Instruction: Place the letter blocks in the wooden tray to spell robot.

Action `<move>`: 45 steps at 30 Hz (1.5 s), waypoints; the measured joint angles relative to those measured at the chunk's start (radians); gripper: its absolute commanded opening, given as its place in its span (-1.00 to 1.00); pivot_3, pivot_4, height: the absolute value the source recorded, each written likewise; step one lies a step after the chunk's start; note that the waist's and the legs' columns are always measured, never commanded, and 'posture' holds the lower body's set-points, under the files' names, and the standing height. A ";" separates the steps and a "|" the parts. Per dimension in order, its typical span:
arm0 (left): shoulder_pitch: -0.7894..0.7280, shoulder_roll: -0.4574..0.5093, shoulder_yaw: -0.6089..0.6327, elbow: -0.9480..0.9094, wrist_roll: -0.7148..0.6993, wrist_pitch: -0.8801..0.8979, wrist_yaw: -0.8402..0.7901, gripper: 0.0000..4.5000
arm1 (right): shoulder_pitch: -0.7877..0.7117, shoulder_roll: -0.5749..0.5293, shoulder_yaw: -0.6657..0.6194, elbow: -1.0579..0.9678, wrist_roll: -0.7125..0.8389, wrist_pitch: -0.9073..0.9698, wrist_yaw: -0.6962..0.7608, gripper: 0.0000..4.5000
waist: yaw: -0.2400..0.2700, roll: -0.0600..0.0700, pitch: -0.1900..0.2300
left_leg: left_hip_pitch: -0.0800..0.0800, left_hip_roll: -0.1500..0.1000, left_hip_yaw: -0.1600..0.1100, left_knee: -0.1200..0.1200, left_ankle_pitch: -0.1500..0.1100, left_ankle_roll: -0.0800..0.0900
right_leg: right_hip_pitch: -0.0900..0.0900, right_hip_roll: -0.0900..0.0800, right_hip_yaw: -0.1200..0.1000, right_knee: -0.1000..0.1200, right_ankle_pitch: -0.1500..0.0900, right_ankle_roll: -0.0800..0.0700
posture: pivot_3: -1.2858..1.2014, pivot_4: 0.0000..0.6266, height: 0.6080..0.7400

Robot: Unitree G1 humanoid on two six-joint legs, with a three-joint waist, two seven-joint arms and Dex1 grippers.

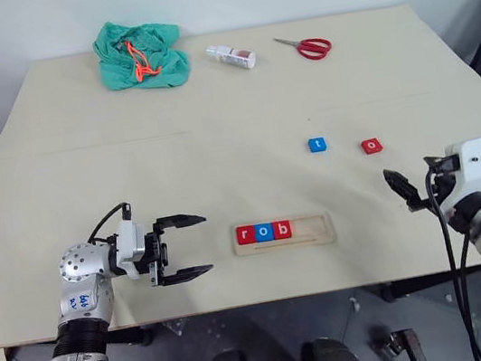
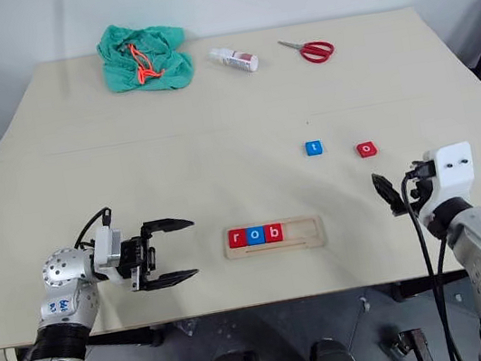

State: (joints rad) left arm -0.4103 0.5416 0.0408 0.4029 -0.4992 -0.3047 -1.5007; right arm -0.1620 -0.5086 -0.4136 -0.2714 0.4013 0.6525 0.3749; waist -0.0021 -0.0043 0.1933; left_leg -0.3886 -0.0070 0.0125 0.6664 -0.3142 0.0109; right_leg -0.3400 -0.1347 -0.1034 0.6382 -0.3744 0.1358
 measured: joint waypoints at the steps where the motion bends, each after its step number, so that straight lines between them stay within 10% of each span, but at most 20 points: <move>1: 0.005 0.001 0.000 -0.003 -0.001 0.001 0.000 1.00 | -0.034 -0.002 0.016 0.037 -0.006 -0.001 0.002 0.99 | -0.001 0.000 0.000 | 0.000 0.000 0.000 0.000 0.000 0.000 | 0.000 0.000 0.000 0.000 0.000 0.000 | 0.03 -0.52 1.00; 25: 0.152 0.029 0.038 -0.194 -0.015 0.052 0.015 1.00 | -0.562 0.011 0.202 1.010 -0.192 -0.441 0.081 0.99 | -0.028 0.000 0.000 | 0.000 0.001 0.000 -0.001 0.000 0.000 | 0.000 0.000 -0.001 0.000 0.000 0.000 | 0.03 -0.52 1.00; 29: 0.152 0.029 0.038 -0.194 -0.014 0.053 0.019 1.00 | -0.595 0.016 0.203 1.069 -0.202 -0.475 0.076 0.41 | -0.028 0.000 0.000 | 0.000 0.001 0.000 0.000 0.000 0.000 | 0.000 0.000 -0.001 0.000 0.000 0.000 | 0.03 -0.52 1.00; 34: 0.149 0.028 0.038 -0.191 -0.014 0.046 0.022 1.00 | -0.565 0.037 0.206 1.018 -0.201 -0.478 0.065 -0.34 | -0.025 0.000 0.000 | 0.000 0.001 -0.001 0.000 0.000 0.000 | 0.000 0.000 -0.001 0.001 0.000 0.000 | 0.03 -0.52 1.00; 45: 0.114 0.019 0.032 -0.144 -0.013 0.038 0.000 1.00 | -0.143 0.087 0.183 0.185 -0.073 -0.085 -0.048 -0.35 | -0.022 0.000 0.000 | -0.001 0.000 -0.001 -0.001 0.000 0.000 | -0.002 0.000 0.000 0.003 0.000 0.000 | 0.03 -0.52 1.00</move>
State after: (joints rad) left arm -0.2967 0.5606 0.0733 0.2591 -0.5121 -0.2663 -1.5003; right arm -0.3050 -0.4214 -0.2303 -0.0869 0.3287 0.5676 0.3270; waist -0.0245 -0.0039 0.1935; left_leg -0.3899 -0.0066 0.0115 0.6655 -0.3142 0.0108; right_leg -0.3423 -0.1352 -0.1034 0.6410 -0.3744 0.1357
